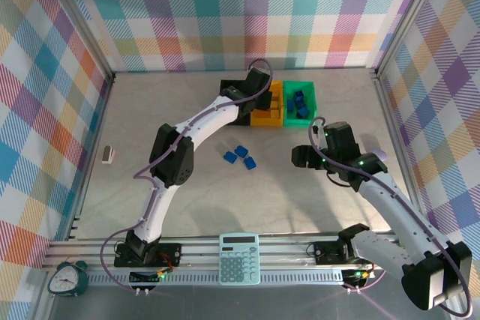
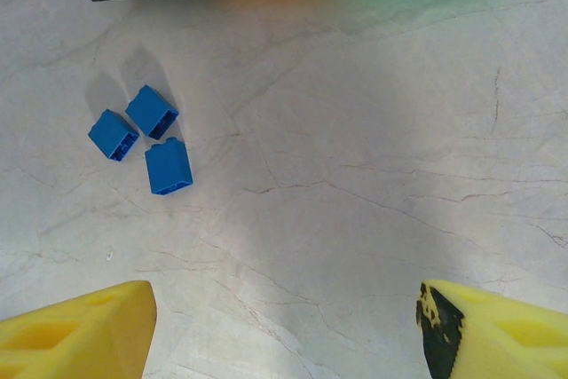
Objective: Sort the legos into containers by color
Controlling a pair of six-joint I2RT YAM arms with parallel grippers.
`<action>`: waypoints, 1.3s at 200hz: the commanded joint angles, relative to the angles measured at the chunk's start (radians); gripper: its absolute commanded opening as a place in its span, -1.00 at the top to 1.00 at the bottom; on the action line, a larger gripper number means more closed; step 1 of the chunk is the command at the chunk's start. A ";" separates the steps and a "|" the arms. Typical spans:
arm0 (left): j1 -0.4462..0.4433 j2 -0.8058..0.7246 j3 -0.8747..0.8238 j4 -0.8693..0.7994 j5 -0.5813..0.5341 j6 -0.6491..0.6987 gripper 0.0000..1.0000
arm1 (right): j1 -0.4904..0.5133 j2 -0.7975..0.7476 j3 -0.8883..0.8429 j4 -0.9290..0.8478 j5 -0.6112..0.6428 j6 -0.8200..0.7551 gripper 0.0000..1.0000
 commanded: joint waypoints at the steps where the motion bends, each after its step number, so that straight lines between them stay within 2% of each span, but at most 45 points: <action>1: -0.004 -0.215 -0.134 0.091 0.073 0.036 -0.37 | 0.016 0.017 0.015 0.024 -0.016 -0.006 -0.56; 18: -0.004 -0.349 -0.271 0.113 0.135 0.062 -0.43 | 0.027 0.031 0.018 0.038 -0.019 -0.013 -0.56; 50: -0.005 -0.622 -0.490 0.036 0.229 0.075 -0.43 | 0.049 0.073 0.032 0.063 -0.022 -0.028 -0.56; 84: -0.011 -0.927 -0.723 -0.014 0.291 0.053 -0.45 | 0.082 0.162 0.068 0.098 -0.033 -0.037 -0.56; 112: -0.020 -1.144 -0.919 -0.029 0.361 0.097 -0.45 | 0.131 0.249 0.104 0.141 -0.026 -0.046 -0.56; 142: -0.039 -1.336 -1.152 0.053 0.385 0.072 -0.43 | 0.188 0.362 0.137 0.198 -0.027 -0.062 -0.56; 156: -0.046 -1.403 -1.256 0.161 0.473 0.053 -0.42 | 0.202 0.421 0.142 0.245 -0.061 -0.059 -0.54; 167: -0.049 -1.441 -1.328 0.260 0.525 0.054 -0.41 | 0.220 0.470 0.166 0.249 -0.075 -0.059 -0.53; 185: -0.052 -1.471 -1.406 0.328 0.518 0.045 -0.40 | 0.266 0.540 0.204 0.252 -0.047 -0.069 -0.52; 260: -0.057 -1.359 -1.370 0.284 0.513 0.075 -0.35 | 0.361 0.793 0.337 0.230 0.084 -0.041 -0.41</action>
